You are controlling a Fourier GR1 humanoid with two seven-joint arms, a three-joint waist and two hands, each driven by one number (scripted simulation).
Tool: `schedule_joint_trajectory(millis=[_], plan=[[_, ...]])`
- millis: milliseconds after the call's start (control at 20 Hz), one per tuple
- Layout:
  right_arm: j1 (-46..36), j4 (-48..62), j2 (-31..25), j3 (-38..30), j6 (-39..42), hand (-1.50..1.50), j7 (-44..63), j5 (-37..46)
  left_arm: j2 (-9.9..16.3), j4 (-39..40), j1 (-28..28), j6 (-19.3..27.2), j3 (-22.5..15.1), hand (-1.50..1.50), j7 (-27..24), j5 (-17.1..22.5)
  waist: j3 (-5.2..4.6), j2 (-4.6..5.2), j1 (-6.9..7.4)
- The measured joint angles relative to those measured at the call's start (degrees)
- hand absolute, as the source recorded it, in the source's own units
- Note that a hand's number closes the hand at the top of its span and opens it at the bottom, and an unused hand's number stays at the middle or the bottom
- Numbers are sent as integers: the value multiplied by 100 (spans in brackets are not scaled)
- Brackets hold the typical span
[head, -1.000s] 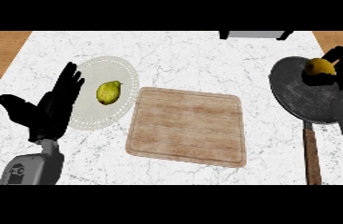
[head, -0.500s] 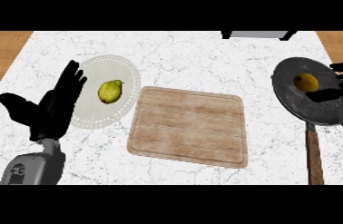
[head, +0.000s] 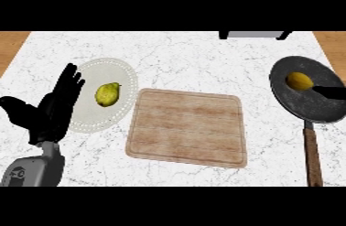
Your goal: Pick the lemon from the cutting board and place it in the pan
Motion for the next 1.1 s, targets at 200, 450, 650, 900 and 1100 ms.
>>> schedule_joint_trajectory(millis=[200, 450, 650, 900, 1100], plan=[[328, -248, -170, -626, 553, -150, -521, -816, 64, -38, 59, -28, 96, 0, 51, 57, -8, -42, -101], [1007, -674, -396, -1176, 1628, -150, -1111, -1682, 107, -106, 175, -47, 176, 0, 73, 89, -15, -74, -194], [1746, -1162, -411, -1464, 2585, -150, -1414, -2265, 76, -72, 273, -36, 202, 0, -30, 67, -25, -91, -255], [2753, -2196, -292, -1618, 3345, -150, -1384, -2839, 74, -203, 251, -53, 182, 0, 106, 60, -24, -72, -189], [3497, -3421, 118, -1617, 3462, -150, -1049, -3148, 69, -245, 249, -117, 172, 0, 123, 57, -25, -61, -150]])
